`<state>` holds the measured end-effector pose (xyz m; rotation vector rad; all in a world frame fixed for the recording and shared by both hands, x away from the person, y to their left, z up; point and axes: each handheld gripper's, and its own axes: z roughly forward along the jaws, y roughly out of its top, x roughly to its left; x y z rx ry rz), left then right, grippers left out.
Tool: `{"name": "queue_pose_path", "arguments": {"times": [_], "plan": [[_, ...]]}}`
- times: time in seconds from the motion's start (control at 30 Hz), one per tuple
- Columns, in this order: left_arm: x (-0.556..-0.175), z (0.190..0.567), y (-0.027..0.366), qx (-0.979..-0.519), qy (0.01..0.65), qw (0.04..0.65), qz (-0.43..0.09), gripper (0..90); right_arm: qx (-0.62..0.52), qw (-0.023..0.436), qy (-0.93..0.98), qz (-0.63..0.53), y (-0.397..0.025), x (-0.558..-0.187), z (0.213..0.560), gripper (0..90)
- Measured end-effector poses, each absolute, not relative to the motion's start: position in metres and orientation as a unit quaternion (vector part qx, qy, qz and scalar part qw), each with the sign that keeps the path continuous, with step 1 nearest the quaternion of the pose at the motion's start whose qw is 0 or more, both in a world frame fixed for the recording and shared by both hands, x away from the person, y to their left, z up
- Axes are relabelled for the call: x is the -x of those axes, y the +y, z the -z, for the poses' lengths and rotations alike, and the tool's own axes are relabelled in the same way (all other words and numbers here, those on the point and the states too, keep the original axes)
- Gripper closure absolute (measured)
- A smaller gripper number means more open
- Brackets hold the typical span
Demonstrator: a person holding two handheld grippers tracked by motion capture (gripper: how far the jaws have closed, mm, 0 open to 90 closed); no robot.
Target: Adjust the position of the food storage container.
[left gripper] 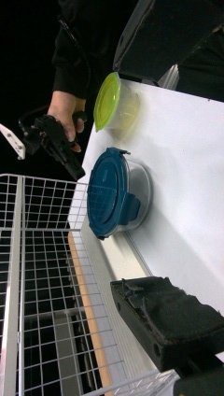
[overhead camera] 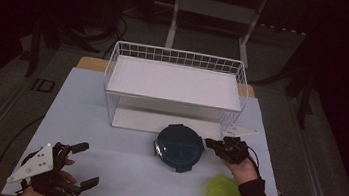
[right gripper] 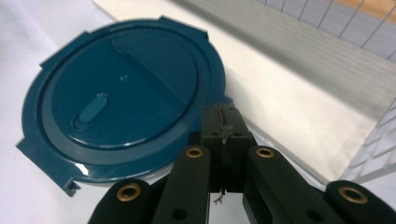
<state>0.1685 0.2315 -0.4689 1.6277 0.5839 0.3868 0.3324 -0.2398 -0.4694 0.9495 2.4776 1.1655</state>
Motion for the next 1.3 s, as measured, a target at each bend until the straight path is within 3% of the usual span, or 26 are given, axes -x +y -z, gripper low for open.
{"name": "queue_pose_path", "arguments": {"times": [0.83, 1.3], "plan": [[-0.169, 0.470, 0.228, -0.714, 0.254, 0.631, -0.166, 0.0, -0.293, 0.064, 0.875, -0.380, -0.234, -0.333, 0.479, 90.0], [-0.169, 0.470, 0.229, -0.715, 0.254, 0.630, -0.165, 0.0, -0.302, 0.066, 0.873, -0.377, -0.234, -0.342, 0.483, 90.0]]}}
